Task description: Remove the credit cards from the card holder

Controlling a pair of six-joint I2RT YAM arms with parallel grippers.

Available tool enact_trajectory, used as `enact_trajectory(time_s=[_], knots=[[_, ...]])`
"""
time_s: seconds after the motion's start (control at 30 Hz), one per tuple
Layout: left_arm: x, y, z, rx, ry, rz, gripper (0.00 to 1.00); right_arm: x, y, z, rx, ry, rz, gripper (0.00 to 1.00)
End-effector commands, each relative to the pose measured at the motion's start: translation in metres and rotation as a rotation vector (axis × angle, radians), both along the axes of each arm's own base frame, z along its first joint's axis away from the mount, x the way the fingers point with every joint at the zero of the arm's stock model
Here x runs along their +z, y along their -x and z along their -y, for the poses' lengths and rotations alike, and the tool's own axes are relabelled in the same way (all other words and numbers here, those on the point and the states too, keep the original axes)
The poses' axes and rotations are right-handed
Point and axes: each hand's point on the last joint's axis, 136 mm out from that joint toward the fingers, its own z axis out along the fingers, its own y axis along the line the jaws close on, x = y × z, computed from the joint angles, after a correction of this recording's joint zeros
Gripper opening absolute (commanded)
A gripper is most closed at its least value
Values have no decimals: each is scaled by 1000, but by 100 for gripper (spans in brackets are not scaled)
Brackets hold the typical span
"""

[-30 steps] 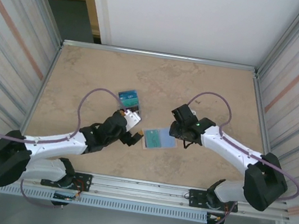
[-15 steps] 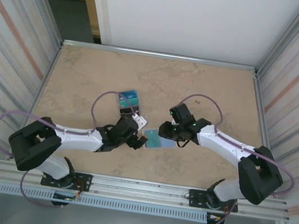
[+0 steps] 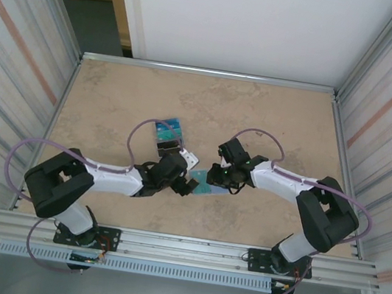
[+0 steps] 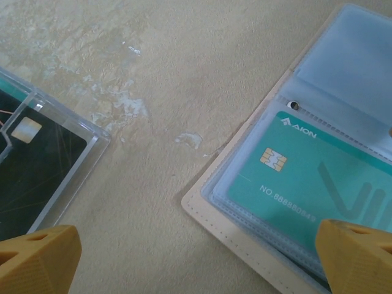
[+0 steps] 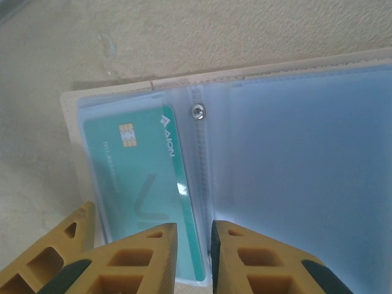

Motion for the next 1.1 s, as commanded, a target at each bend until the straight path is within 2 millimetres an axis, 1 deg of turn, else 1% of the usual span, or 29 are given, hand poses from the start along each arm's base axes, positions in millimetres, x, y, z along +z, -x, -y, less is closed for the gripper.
enact_trajectory(time_s=[0.0, 0.13, 0.3, 0.47, 0.63, 0.8, 0.9, 1.07], knots=[[2, -3, 9, -7, 2, -2, 99, -8, 3, 1, 16, -5, -23, 21], [-5, -2, 6, -1, -29, -27, 99, -11, 5, 0, 7, -21, -34, 20], [-12, 3, -2, 10, -59, -55, 99, -19, 8, 2, -1, -24, -56, 19], [-18, 6, -7, 22, -82, -72, 99, -19, 7, -3, -1, -59, -65, 17], [-21, 6, -10, 31, -101, -85, 99, -20, 8, -10, 7, -93, -78, 17], [-22, 8, -12, 31, -106, -92, 99, -25, 10, -10, 3, -91, -95, 15], [-23, 9, -13, 35, -114, -97, 99, -25, 10, -11, 4, -96, -99, 13], [-23, 9, -18, 45, -136, -100, 99, -15, 11, -15, 19, -129, -91, 13]])
